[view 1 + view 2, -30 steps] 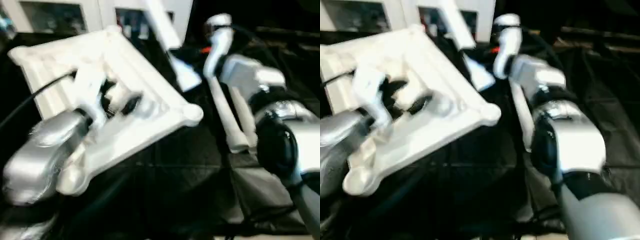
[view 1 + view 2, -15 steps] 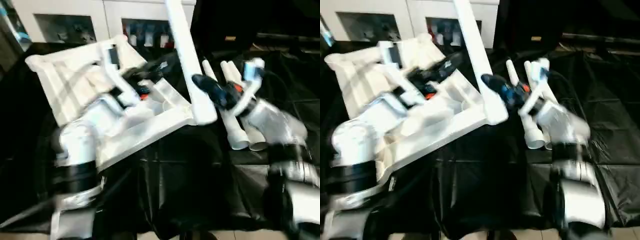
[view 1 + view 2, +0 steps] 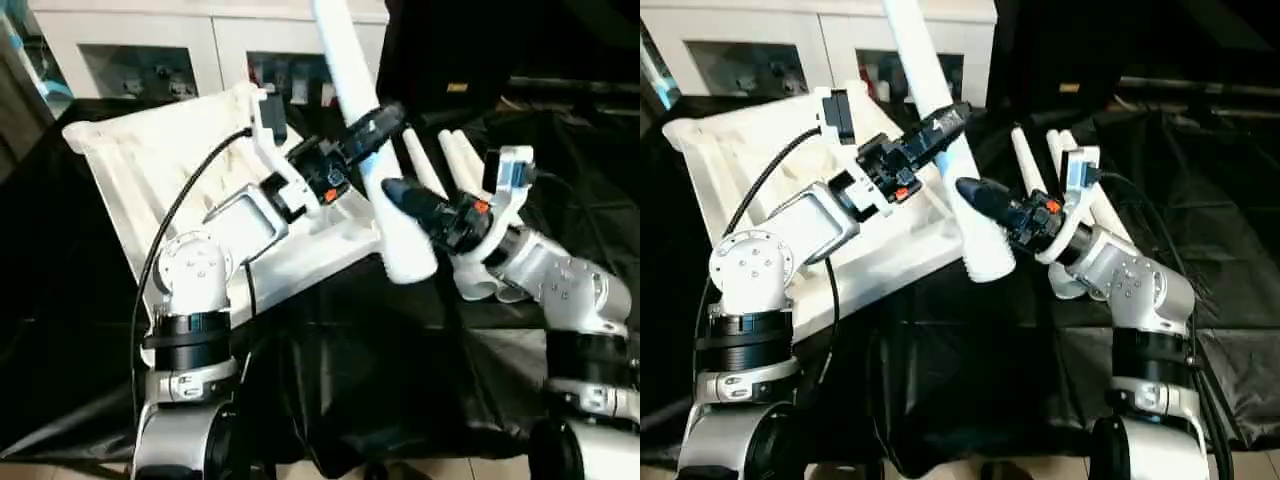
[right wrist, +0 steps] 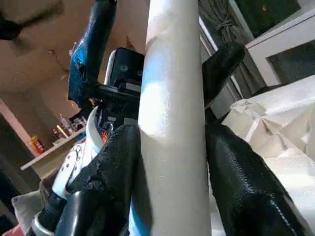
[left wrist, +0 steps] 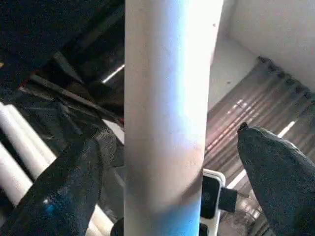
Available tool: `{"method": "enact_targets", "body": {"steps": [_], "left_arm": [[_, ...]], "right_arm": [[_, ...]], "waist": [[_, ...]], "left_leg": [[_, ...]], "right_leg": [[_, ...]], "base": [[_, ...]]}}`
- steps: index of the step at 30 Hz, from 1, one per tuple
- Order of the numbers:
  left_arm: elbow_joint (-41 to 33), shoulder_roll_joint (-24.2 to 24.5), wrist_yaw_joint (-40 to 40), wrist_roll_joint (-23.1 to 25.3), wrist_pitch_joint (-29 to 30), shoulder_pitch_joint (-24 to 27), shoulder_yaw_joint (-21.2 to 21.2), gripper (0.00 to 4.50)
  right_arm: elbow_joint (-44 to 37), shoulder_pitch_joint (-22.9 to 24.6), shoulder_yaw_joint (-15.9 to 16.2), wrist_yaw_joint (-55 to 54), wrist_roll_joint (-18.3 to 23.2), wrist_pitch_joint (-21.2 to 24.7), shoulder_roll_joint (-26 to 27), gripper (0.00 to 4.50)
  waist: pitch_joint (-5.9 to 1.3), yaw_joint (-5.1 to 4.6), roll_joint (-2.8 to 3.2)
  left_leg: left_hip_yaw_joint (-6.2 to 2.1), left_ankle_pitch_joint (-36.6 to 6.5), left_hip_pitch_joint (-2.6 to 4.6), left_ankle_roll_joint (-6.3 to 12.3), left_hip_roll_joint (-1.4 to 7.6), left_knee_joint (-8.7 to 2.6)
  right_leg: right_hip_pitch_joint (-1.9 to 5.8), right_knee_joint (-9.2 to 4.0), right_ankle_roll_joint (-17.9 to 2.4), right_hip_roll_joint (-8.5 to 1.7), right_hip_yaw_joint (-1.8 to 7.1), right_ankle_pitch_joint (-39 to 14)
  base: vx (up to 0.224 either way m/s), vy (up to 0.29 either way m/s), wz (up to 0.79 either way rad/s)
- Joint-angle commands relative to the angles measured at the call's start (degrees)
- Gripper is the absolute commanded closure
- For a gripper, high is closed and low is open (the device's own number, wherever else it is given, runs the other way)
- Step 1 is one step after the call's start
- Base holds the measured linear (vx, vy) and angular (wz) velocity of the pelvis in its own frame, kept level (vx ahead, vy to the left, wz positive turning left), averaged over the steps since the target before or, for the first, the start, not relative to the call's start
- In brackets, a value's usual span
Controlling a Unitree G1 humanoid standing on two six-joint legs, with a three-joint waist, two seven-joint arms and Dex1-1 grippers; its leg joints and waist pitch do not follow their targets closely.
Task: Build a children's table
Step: Insert table leg to table base
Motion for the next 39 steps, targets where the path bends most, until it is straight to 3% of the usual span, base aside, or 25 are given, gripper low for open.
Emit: {"method": "enact_targets", "body": {"steps": [1,3,11,31,32,33,34,36,39], "left_arm": [[-0.5,0.4,-0.8,-0.9,0.8,-0.5,-1.2,0.19],[-0.3,0.7,-0.9,-1.0,0.7,-0.5,-1.5,0.19],[-0.4,1.8,-3.2,0.9,-0.1,-0.3,-3.9,0.93],[1.3,3.1,-2.1,2.1,-2.0,-0.7,-3.9,2.43],[1.3,3.2,-1.8,2.5,-2.2,-0.7,-4.1,2.52],[1.1,3.7,-1.4,4.6,-3.5,-0.7,-5.3,2.54],[1.1,3.7,-1.4,4.6,-3.5,-0.7,-5.3,2.56],[0.6,4.8,0.2,9.8,-6.4,-0.9,-8.3,2.59],[0.4,5.1,0.9,11.6,-7.3,-1.0,-9.4,2.6]], "right_arm": [[-2.3,0.1,0.4,-0.7,1.6,0.5,0.0,2.69],[-2.5,0.3,0.8,-1.3,1.8,0.3,0.0,2.69],[-2.2,0.3,1.6,-2.0,1.3,-0.4,-0.1,2.69],[-1.8,0.5,2.5,-4.3,2.2,-2.6,-0.3,2.69],[-1.7,0.5,2.5,-4.6,2.1,-2.8,-0.2,2.34],[-1.5,0.4,2.6,-5.5,1.9,-3.1,0.0,2.13],[-1.5,0.4,2.6,-5.5,1.9,-3.1,0.0,1.99],[-2.8,0.5,3.9,-7.1,0.0,-4.5,0.2,1.94],[-3.4,0.7,4.7,-7.7,-1.1,-5.4,0.2,1.57]], "waist": [[-6.23,0.35,-0.23],[-6.3,0.31,-0.12],[-6.44,0.53,-0.02],[-6.64,1.41,0.56],[-6.71,1.46,0.46],[-6.71,1.47,0.75],[-6.69,1.44,0.69],[-6.73,1.45,0.89],[-6.78,1.24,0.94]], "left_leg": [[-1.26,-14.4,2.14,-0.13,1.76,-4.28],[-1.34,-15.5,2.28,-0.58,1.79,-4.31],[-1.42,-16.4,2.38,-1.61,1.79,-4.54],[-1.5,-16.6,2.28,-1.77,1.72,-4.55],[-1.5,-16.3,2.27,-1.62,1.69,-4.52],[-1.5,-16.3,2.23,-1.5,1.67,-4.48],[-1.54,-16.4,2.24,-1.44,1.71,-4.57],[-1.66,-16.6,2.27,-1.72,1.76,-4.64],[-1.61,-17.6,2.34,-2.28,1.67,-4.67]], "right_leg": [[3.05,-5.12,-9.8,-2.94,1.9,-18.5],[3.11,-5.18,-9.6,-2.98,1.85,-19.2],[3.16,-5.43,-8.1,-3.1,1.88,-20.3],[3.16,-5.36,-7.8,-3.08,1.84,-19.8],[3.22,-5.34,-7.7,-3.11,1.85,-19.9],[3.14,-5.41,-7.5,-3.13,1.87,-20.1],[3.12,-5.56,-7.2,-3.08,1.85,-20.6],[3.05,-5.62,-6.2,-3.09,1.85,-21.8],[2.93,-5.85,-5.0,-3.04,1.81,-23.4]], "base": [[0.0,0.0,0.0],[0.0,0.0,0.0],[0.0,0.0,0.0],[0.0,0.0,0.0],[0.0,0.0,0.0],[0.0,0.0,0.0],[0.0,0.0,0.0],[0.0,0.0,0.0],[0.0,0.0,0.0]]}}
